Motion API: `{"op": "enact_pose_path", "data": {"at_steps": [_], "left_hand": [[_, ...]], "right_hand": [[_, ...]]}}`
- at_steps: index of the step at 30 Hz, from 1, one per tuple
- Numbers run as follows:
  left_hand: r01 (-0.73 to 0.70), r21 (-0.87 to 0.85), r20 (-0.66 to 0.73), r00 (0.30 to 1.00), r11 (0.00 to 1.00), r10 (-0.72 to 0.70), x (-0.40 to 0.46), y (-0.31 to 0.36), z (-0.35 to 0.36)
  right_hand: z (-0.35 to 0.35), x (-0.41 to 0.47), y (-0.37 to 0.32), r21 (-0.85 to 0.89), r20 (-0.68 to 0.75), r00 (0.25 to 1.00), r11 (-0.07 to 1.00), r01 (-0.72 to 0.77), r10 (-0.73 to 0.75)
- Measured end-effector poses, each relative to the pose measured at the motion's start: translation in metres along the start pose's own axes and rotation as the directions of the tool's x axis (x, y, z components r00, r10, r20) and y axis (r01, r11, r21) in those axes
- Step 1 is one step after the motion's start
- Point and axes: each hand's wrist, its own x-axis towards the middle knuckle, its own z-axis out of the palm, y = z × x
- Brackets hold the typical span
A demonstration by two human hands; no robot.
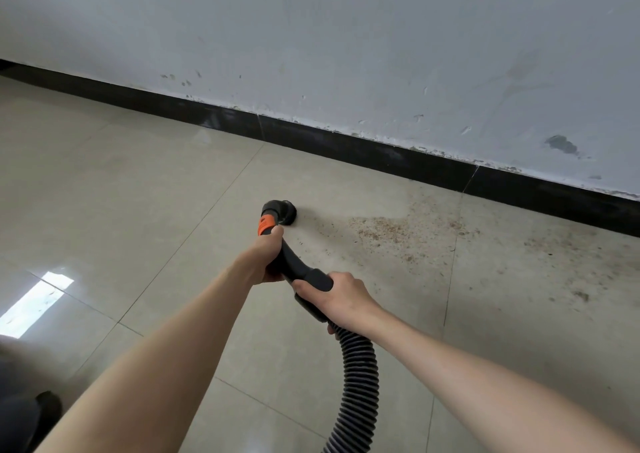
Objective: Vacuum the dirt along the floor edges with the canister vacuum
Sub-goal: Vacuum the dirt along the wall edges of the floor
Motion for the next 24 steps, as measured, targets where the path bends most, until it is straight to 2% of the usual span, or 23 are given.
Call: {"op": "enact_pose_path", "data": {"at_steps": [8, 15, 24], "left_hand": [[-0.021, 0.095, 0.056, 0.998, 0.995, 0.015, -0.014, 0.005, 0.026], [0.024, 0.032, 0.186, 0.982, 0.999, -0.029, -0.027, 0.002, 0.06], [-0.02, 0.002, 0.23, 0.973, 1.0, 0.019, -0.041, -0.001, 0.111]], "right_hand": [[-0.008, -0.02, 0.012, 0.073, -0.076, 0.995, 0.996, -0.056, 0.061], [-0.025, -0.042, 0.03, 0.111, -0.149, 0.982, 0.989, -0.096, 0.112], [-0.05, -0.056, 0.054, 0.106, -0.242, 0.955, 0.983, -0.15, 0.172]]}}
